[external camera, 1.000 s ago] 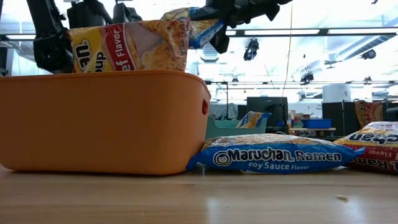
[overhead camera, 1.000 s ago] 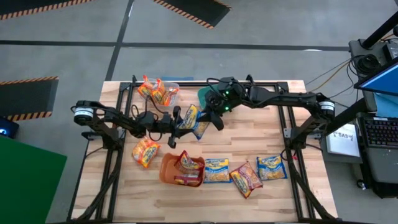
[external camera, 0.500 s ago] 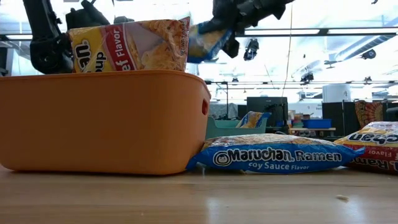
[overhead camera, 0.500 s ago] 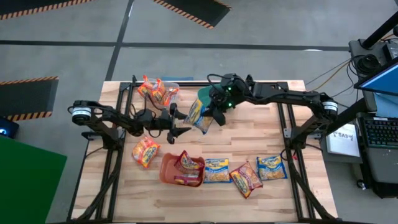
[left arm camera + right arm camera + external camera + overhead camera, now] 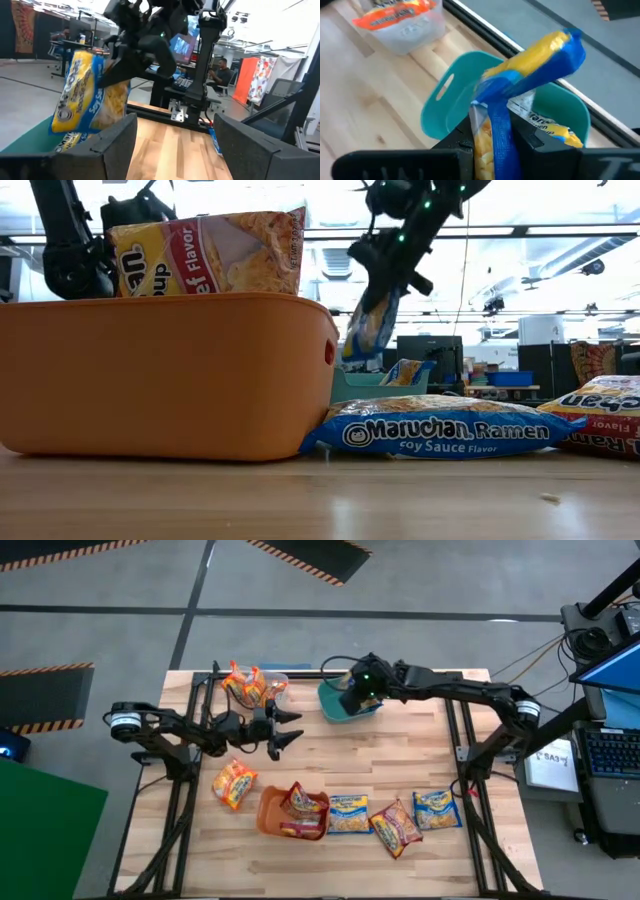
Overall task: Sort Maruchan noodles
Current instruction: Put the blue noodle pack into the green bin
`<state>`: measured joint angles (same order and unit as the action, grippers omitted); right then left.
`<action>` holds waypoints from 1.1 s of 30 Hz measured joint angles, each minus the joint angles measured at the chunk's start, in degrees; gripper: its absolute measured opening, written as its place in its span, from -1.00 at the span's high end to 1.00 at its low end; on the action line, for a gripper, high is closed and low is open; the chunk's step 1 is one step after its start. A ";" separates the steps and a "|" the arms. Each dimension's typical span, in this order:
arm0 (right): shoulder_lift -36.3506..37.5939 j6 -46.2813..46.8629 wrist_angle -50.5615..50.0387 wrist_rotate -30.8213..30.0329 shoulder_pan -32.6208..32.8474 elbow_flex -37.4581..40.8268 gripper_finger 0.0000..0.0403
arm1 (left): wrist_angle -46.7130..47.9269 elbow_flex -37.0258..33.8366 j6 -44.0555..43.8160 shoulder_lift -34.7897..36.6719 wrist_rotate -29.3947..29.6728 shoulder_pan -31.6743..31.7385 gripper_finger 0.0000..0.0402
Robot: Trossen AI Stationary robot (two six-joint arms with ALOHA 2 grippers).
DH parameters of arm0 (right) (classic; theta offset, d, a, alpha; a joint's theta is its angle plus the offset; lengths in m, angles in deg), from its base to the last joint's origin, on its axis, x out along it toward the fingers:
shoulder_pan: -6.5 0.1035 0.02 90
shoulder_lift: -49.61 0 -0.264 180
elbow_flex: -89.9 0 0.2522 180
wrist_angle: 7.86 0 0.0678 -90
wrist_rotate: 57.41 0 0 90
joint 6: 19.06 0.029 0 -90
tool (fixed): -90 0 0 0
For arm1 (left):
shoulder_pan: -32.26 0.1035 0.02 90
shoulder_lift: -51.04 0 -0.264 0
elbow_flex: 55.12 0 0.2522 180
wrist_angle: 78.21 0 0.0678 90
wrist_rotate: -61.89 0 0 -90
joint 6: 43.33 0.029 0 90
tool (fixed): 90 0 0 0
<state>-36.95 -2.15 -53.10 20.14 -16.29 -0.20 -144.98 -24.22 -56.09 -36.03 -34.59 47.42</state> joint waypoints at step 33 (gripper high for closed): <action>-18.18 2.75 14.70 5.58 1.55 -5.05 0.10 | 0.04 0.00 -0.18 0.00 0.48 0.00 -0.23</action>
<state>-55.12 0.60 -38.40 25.72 -14.74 -5.25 -144.94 -24.22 -56.27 -36.03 -34.11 47.42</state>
